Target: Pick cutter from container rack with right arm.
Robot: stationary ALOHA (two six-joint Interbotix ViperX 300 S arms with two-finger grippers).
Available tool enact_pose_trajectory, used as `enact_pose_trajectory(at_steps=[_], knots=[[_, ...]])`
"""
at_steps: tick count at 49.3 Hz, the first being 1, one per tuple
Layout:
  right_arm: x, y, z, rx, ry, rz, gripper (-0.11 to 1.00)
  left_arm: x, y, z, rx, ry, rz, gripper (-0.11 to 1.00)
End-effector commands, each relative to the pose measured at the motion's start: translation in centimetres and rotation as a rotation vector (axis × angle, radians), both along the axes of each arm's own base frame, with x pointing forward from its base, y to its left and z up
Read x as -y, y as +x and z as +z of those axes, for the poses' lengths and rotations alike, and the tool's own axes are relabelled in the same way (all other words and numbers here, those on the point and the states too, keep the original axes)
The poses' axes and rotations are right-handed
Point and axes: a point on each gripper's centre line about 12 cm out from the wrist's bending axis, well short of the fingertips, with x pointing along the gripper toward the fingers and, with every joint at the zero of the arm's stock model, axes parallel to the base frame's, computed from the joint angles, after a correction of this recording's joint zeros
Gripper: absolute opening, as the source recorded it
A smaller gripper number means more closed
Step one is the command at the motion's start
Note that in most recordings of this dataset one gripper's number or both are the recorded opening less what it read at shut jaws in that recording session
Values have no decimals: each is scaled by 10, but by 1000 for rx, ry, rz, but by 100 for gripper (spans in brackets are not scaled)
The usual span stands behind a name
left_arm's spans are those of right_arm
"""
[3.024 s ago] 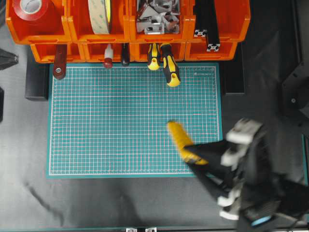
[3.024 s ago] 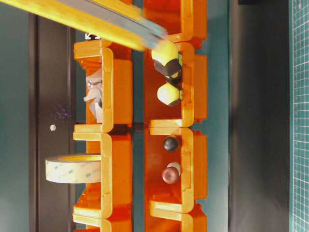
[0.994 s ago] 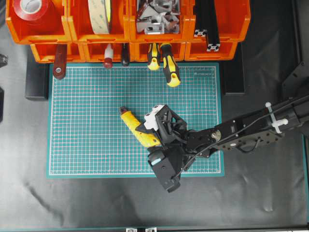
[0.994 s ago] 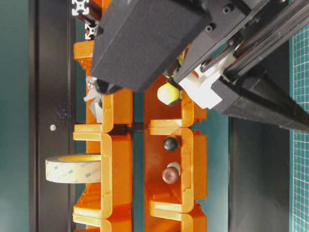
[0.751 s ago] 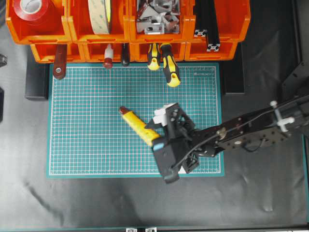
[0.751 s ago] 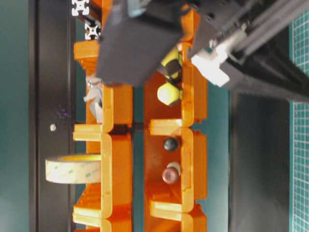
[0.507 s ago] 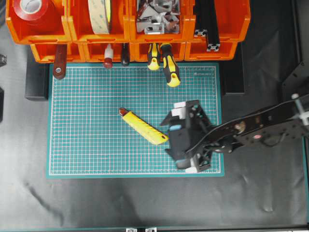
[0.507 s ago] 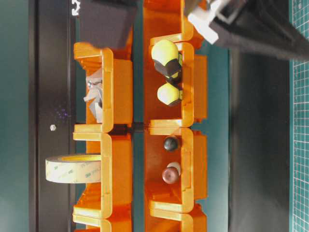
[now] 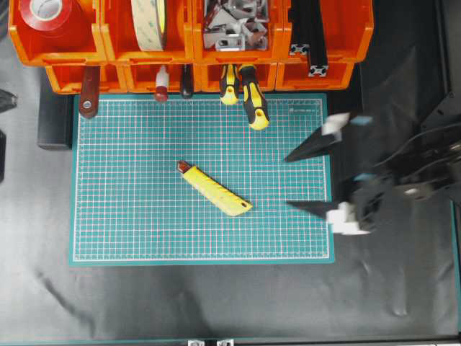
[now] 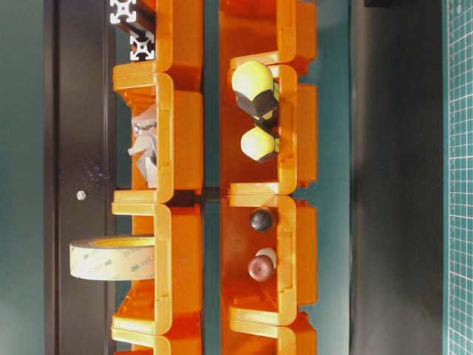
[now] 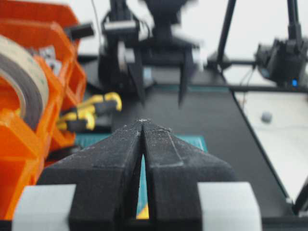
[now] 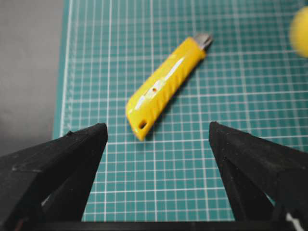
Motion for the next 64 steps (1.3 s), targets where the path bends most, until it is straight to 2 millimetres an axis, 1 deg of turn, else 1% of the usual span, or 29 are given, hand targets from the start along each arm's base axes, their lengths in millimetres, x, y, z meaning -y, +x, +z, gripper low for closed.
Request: enact_pose_trajectory(at_steps=[1, 11, 17, 24, 32, 43, 51, 64], knots=[[8, -15, 17, 62, 15, -18, 82, 2, 0, 7, -11, -1, -11, 0], [22, -37, 41, 155, 36, -59, 82, 3, 1, -4, -70, 4, -14, 0], [29, -47, 51, 195, 34, -79, 82, 3, 3, -10, -87, 5, -14, 0], [34, -54, 57, 222, 38, -100, 82, 3, 6, -13, -96, 7, -15, 0], [37, -61, 61, 248, 45, -106, 82, 3, 5, -13, -93, 8, -14, 0], [42, -73, 68, 298, 68, -108, 80, 2, 4, -11, -44, 7, -13, 0], [46, -80, 73, 329, 80, -120, 78, 3, 4, -14, -46, 6, -13, 0], [51, -91, 73, 359, 93, -126, 78, 3, 4, -12, -26, 3, -14, 0]])
